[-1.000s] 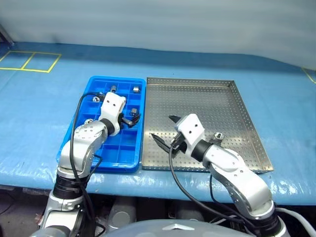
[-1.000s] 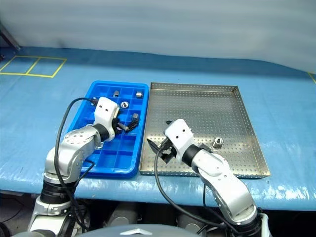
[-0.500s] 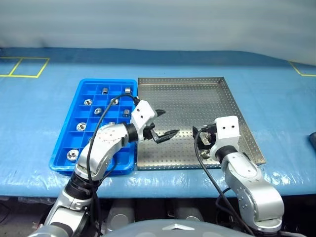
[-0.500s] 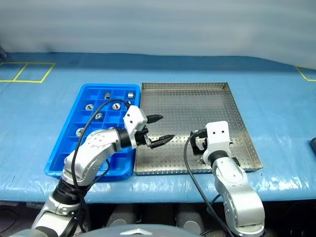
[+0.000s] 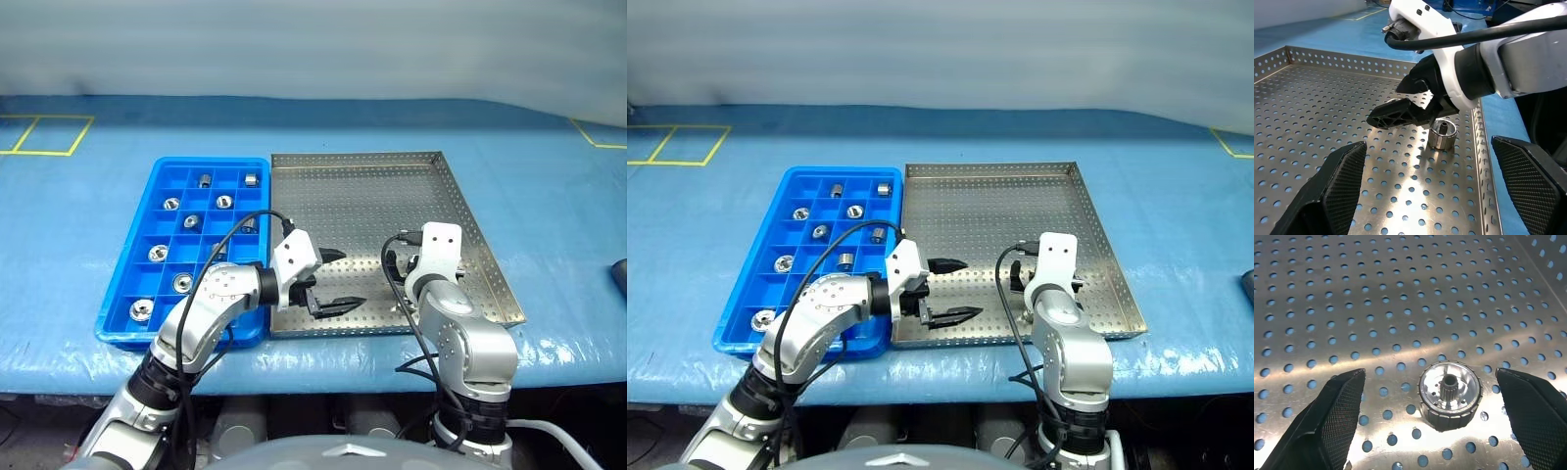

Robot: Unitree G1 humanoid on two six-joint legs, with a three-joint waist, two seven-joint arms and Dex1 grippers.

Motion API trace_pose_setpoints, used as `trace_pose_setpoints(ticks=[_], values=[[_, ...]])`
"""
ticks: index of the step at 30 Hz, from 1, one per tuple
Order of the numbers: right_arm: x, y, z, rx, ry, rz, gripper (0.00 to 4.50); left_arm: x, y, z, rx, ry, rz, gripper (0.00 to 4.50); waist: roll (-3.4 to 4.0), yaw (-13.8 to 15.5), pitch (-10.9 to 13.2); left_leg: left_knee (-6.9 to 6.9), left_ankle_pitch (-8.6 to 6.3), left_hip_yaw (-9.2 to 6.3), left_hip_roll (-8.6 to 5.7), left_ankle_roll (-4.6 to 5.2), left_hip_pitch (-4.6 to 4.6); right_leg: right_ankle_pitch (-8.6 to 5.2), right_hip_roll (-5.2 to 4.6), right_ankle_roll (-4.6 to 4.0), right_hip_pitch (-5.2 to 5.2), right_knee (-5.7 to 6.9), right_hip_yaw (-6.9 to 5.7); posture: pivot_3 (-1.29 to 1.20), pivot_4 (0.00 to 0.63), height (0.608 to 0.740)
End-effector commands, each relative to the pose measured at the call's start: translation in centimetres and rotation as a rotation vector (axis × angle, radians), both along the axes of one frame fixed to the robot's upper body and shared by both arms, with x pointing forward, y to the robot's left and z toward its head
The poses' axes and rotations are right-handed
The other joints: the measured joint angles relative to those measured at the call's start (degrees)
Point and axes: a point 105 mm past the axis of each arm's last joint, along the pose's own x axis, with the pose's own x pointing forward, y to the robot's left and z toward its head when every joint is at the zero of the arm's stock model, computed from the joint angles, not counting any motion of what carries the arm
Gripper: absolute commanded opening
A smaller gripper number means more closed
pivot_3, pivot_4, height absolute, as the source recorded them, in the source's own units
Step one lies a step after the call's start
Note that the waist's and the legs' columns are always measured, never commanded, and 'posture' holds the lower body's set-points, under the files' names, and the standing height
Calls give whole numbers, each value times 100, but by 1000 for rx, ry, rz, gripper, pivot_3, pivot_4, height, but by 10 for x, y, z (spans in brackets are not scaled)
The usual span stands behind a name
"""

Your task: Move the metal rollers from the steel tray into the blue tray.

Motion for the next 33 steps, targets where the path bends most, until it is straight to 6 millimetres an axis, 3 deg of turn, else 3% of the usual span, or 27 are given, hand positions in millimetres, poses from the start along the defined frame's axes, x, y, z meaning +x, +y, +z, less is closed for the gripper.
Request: trace_pose_setpoints(ticks=[1,6,15,26,33], values=[[1,-7,1,3,4,-50,4500,-11,-5,12,-27,-53,-63,4443,0,-3,0,0,0,0,0,0,0,0,0,0,0,0,0,44,150,740],[4,-5,-4,20,22,-57,4500,-15,-7,10,-30,-42,-73,4443,2,-23,0,-1,0,1,1,0,1,0,0,0,0,0,1,48,150,740],[11,2,5,28,-3,-30,1660,-19,-9,9,-40,-34,-78,4500,3,-31,0,-2,0,-1,1,0,0,0,1,0,-1,0,0,62,150,740],[22,10,36,-31,-107,41,1664,-1,-2,21,-126,-67,82,4500,6,-5,3,-6,0,2,0,0,-2,1,0,2,-4,-3,2,95,150,740],[37,49,74,-37,-266,271,1664,24,27,42,-228,-148,352,4500,7,51,4,-10,0,-1,1,0,-1,17,3,29,-4,-4,0,195,150,740]])
